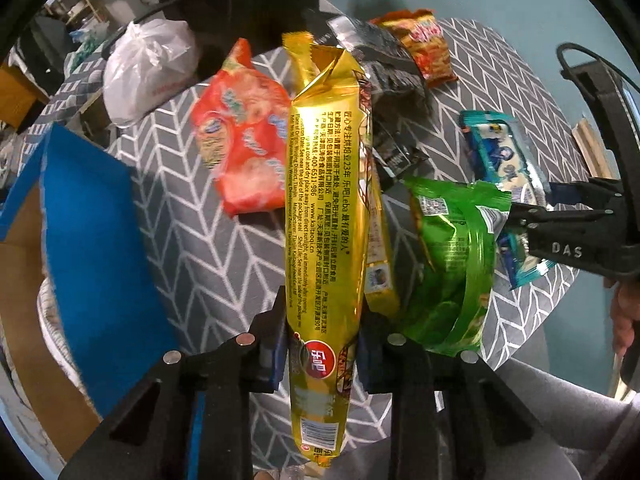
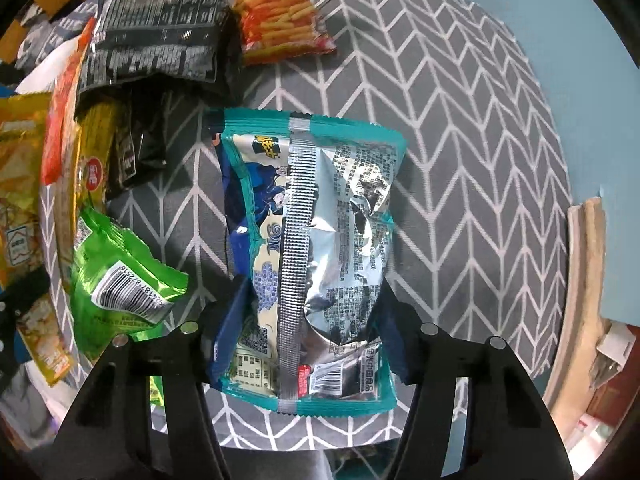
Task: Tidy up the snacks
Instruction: 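Grasp the yellow wafer bag with left tool while right tool grasps teal-and-silver bag, then carry both bags over the box and release them inside with both tools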
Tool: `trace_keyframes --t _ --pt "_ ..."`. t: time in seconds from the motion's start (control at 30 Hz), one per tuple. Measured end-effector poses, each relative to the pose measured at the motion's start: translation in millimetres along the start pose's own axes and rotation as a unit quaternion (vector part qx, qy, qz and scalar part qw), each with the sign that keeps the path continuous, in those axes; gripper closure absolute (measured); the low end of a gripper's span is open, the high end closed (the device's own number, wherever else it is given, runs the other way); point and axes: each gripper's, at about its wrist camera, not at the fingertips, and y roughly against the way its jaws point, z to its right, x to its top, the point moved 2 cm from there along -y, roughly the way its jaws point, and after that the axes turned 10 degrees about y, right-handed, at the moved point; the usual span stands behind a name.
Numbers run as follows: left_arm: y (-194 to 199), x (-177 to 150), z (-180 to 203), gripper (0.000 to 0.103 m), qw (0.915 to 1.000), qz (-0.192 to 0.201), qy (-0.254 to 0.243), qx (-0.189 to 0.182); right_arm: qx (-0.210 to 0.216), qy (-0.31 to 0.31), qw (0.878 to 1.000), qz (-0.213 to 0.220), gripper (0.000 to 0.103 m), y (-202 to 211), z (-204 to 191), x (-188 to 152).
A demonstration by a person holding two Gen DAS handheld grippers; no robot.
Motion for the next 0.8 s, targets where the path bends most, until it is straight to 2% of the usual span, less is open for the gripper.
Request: trace_keyframes --t 0.27,0.4,0.8 --pt "35 4 -21 0.075 0.9994 0.017 0.028 -0.003 -0.012 0.001 1.000 0.024 0.042 32 9 -4" --pt "48 9 -31 0.075 0.9987 0.026 0.044 -0.004 -0.016 0.010 0.999 0.041 0.042 60 3 8" --pt "86 21 -62 0.075 0.9944 0.052 0.091 -0.007 0.010 0.036 0.995 0.090 0.042 130 -18 23"
